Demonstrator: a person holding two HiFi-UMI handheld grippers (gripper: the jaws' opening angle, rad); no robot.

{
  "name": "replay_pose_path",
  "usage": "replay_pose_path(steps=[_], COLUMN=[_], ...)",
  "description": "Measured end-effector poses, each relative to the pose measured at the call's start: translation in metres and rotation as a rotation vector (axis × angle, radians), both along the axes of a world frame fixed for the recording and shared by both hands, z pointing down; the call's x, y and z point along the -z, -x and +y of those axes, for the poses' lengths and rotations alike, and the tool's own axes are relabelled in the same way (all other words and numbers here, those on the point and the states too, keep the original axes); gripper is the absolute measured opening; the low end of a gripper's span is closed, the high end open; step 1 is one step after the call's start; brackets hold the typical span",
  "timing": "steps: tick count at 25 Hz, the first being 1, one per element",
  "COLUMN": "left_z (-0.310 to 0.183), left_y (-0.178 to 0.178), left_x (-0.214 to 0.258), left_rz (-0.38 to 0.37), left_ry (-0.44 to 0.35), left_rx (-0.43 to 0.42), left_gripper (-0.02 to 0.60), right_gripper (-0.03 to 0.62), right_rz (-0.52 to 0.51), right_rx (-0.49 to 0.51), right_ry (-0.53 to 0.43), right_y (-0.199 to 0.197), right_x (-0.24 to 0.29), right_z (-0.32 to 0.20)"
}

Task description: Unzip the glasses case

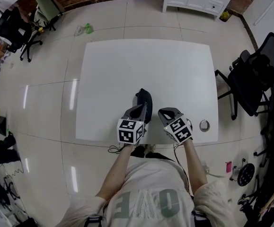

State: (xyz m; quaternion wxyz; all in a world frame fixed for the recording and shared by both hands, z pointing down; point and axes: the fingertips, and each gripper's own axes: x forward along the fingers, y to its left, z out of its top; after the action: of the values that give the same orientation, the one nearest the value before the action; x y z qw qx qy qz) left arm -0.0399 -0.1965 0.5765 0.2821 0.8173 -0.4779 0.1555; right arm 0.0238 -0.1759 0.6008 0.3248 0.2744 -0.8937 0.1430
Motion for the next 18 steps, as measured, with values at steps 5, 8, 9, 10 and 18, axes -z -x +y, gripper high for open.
replay_pose_path(steps=[5,8,9,10,18], left_z=[-0.001,-0.001,-0.001,-0.001,-0.001], left_y=[0.002,0.001,0.000,0.000,0.000], left_x=[0.000,0.000,-0.001,-0.001,-0.002], left_rz=[0.012,0.014,0.016,0.019,0.030], left_ry=[0.008,0.008,0.008,0.009,0.013], left_rx=[-0.003,-0.002,-0.002,-0.003,-0.001], left_gripper=[-0.008,-0.008,-0.008,-0.008,-0.008], right_gripper=[0.068,0.091,0.091,0.090,0.058], right_rz=[-0.038,-0.017,0.007,0.036,0.102], right_rx=[0.105,0.133,0.145,0.159,0.106], right_ry=[0.107,0.095,0.075,0.054,0.021], right_y=[0.026,0.039,0.041,0.043,0.044], right_x=[-0.017,-0.026,-0.028,-0.030,-0.031], right_z=[0.043,0.049,0.048,0.046,0.045])
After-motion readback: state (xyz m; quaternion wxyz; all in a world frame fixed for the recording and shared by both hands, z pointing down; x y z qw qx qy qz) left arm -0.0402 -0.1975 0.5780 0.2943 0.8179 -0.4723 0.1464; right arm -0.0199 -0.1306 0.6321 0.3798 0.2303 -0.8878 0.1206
